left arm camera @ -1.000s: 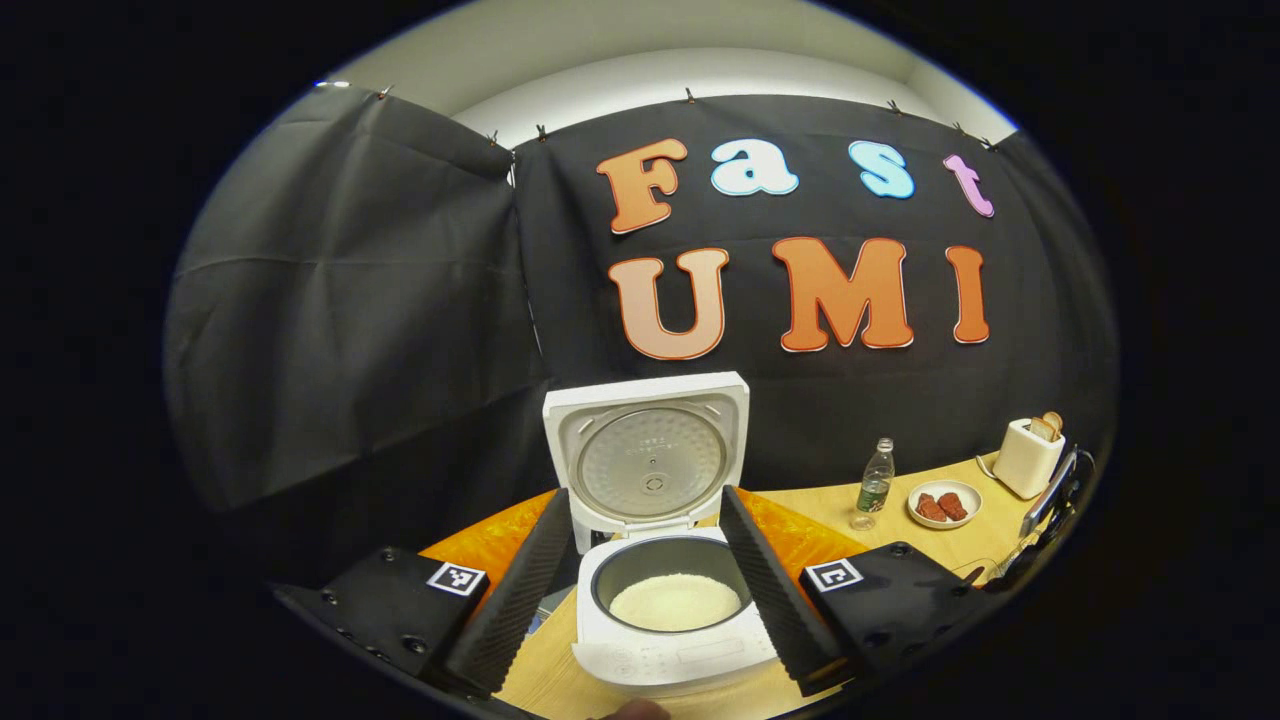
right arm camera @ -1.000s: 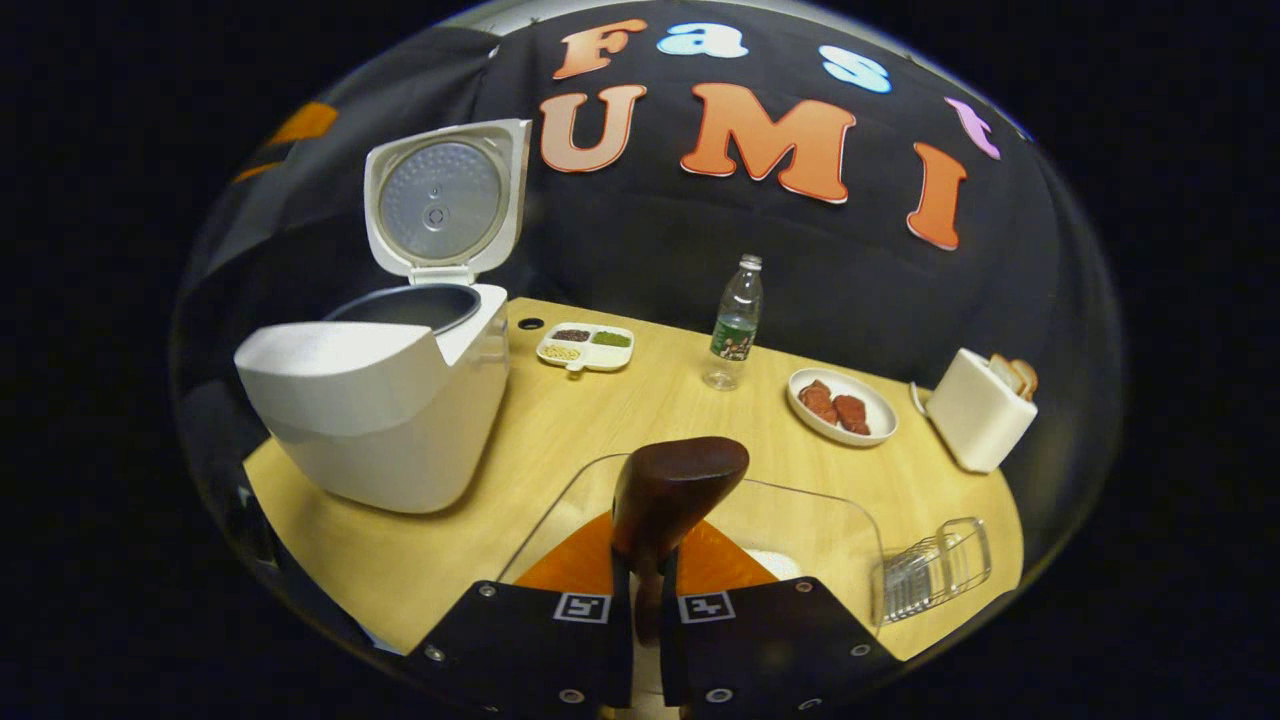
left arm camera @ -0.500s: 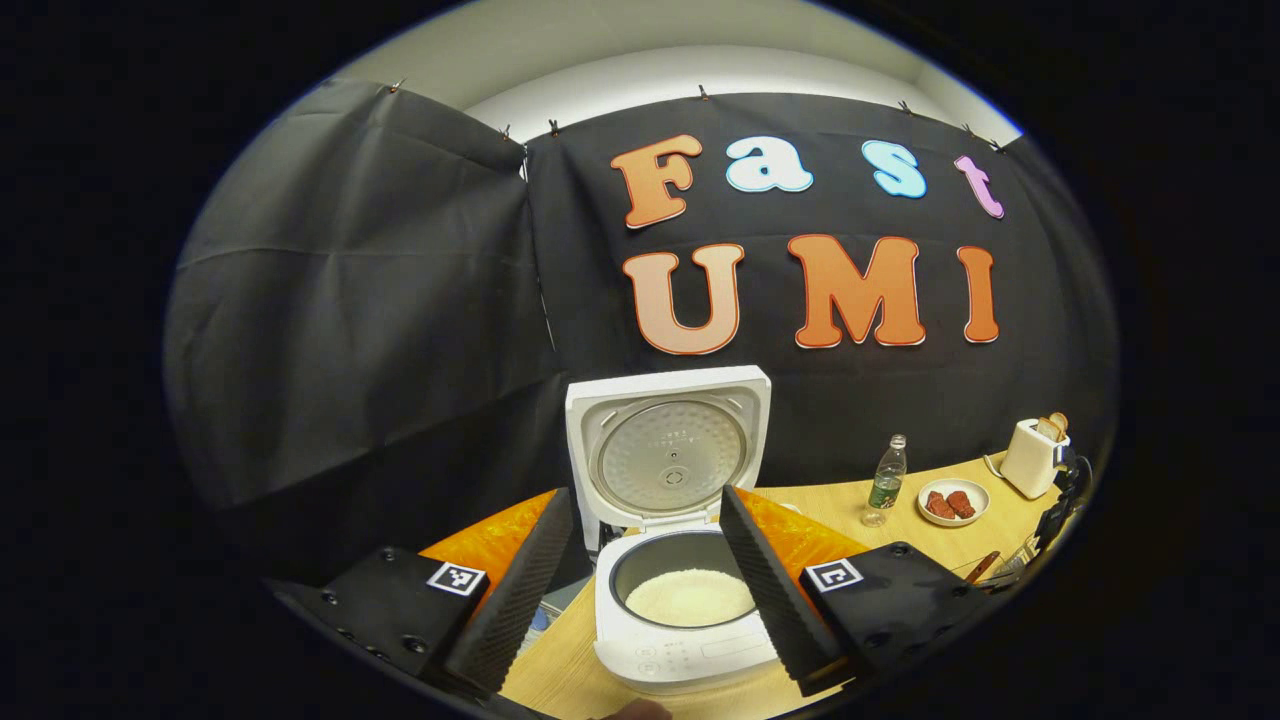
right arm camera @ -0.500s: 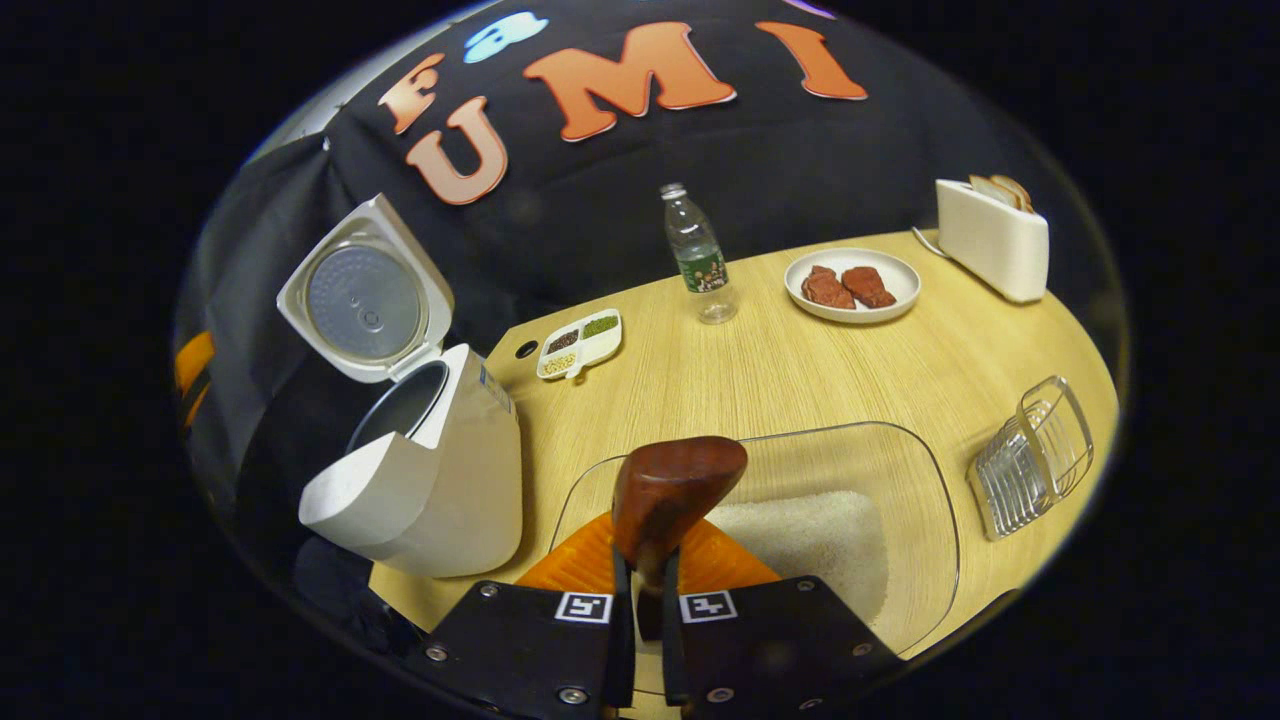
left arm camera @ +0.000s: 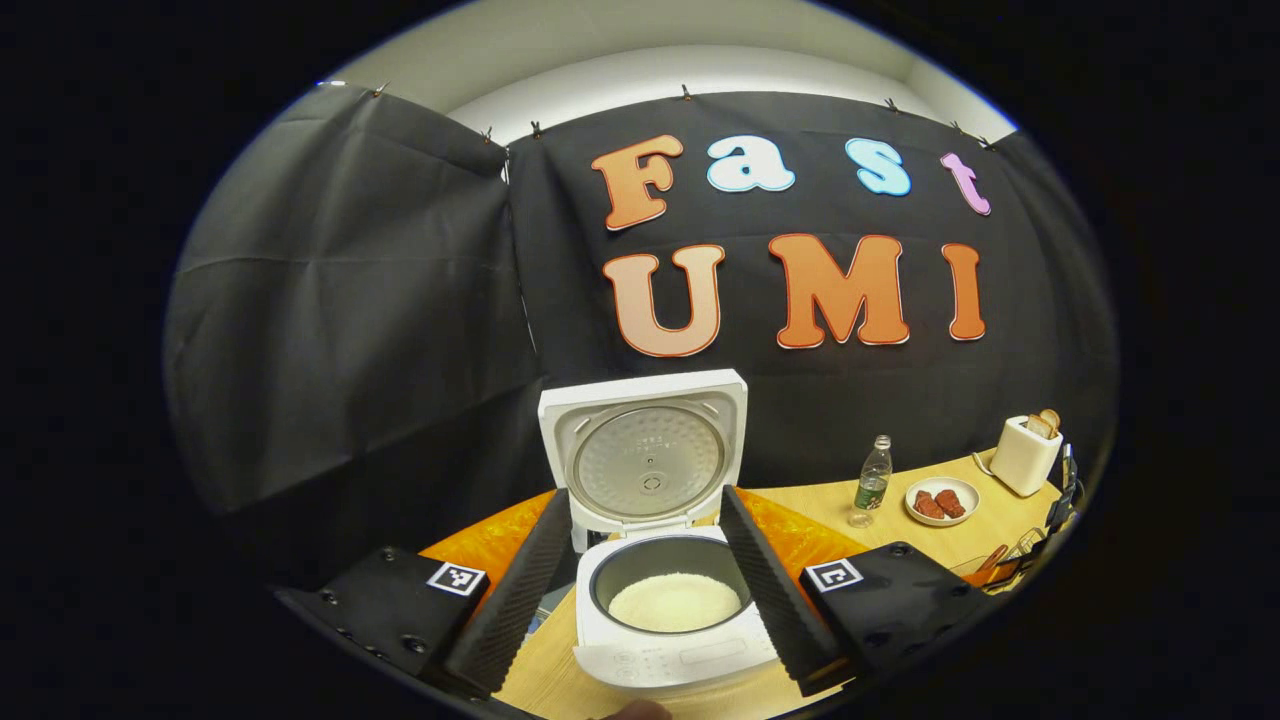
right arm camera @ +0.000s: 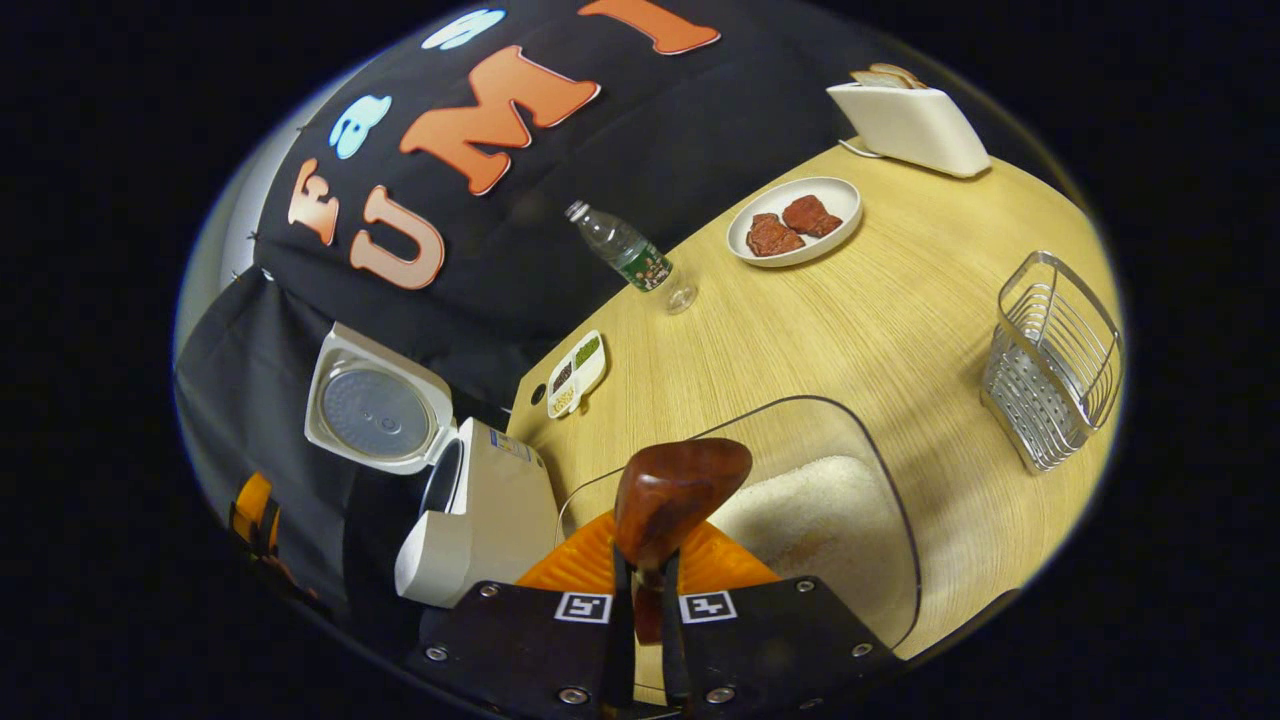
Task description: Close the left gripper, press the button to open the rice cooker; take a wooden spoon from the chopstick holder with the right hand, scoop a spoonful of rice and pour it into the rice cooker, then put the wooden spoon back into the chopstick holder.
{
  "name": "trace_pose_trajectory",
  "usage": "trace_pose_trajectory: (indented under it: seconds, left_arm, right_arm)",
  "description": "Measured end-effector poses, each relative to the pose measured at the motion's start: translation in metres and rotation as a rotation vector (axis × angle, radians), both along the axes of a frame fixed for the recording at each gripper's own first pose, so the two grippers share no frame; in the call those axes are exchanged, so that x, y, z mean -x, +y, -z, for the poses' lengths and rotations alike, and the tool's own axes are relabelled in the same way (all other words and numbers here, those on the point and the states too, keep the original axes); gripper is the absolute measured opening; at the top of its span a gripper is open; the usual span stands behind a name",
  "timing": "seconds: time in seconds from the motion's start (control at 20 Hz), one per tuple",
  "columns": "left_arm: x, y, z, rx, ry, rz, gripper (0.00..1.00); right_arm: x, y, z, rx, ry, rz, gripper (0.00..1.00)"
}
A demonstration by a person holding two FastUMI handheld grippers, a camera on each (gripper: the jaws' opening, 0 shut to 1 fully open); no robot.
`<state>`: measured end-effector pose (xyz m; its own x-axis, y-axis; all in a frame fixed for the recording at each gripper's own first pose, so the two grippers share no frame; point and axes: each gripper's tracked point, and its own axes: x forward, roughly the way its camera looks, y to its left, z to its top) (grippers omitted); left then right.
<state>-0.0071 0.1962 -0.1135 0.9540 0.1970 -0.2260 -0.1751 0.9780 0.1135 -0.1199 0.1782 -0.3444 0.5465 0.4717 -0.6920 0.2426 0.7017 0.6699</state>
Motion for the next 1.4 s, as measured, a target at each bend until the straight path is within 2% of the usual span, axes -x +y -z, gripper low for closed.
trace_pose_trajectory:
  seconds: [0.15, 0.2, 0.25, 0.4, 0.45, 0.55, 0.8, 0.9, 1.2, 1.25, 1.4]
  left_arm:
    - [-0.002, -0.009, -0.002, 0.003, -0.004, 0.005, 1.00]
    - [-0.003, -0.012, -0.002, 0.005, -0.006, 0.005, 0.97]
    - [-0.004, -0.015, -0.002, 0.008, -0.008, 0.003, 1.00]
    - [-0.002, -0.022, -0.001, 0.025, -0.013, 0.005, 0.97]
    - [-0.001, -0.024, -0.002, 0.027, -0.015, 0.002, 1.00]
    - [0.001, -0.024, 0.000, 0.029, -0.018, -0.008, 0.97]
    - [0.008, -0.006, 0.002, 0.045, -0.029, -0.065, 1.00]
    - [0.013, 0.006, 0.002, 0.053, -0.032, -0.091, 1.00]
    - [0.030, 0.038, 0.005, 0.063, -0.037, -0.145, 1.00]
    - [0.034, 0.044, 0.004, 0.052, -0.041, -0.147, 0.97]
    - [0.044, 0.065, 0.001, 0.023, -0.058, -0.166, 1.00]
  right_arm:
    - [-0.012, -0.022, -0.010, -0.059, 0.011, 0.084, 0.11]
    - [-0.014, -0.028, -0.013, -0.083, 0.015, 0.109, 0.10]
    - [-0.020, -0.033, -0.018, -0.116, 0.018, 0.144, 0.10]
    - [-0.030, -0.044, -0.032, -0.210, 0.028, 0.219, 0.11]
    - [-0.035, -0.045, -0.037, -0.240, 0.032, 0.242, 0.10]
    - [-0.045, -0.044, -0.048, -0.301, 0.038, 0.274, 0.10]
    - [-0.070, -0.020, -0.080, -0.491, 0.077, 0.330, 0.10]
    - [-0.080, -0.002, -0.094, -0.549, 0.088, 0.328, 0.10]
    - [-0.116, 0.075, -0.147, -0.644, 0.052, 0.243, 0.10]
    - [-0.122, 0.088, -0.159, -0.654, 0.036, 0.226, 0.10]
    - [-0.142, 0.127, -0.181, -0.638, -0.016, 0.171, 0.10]
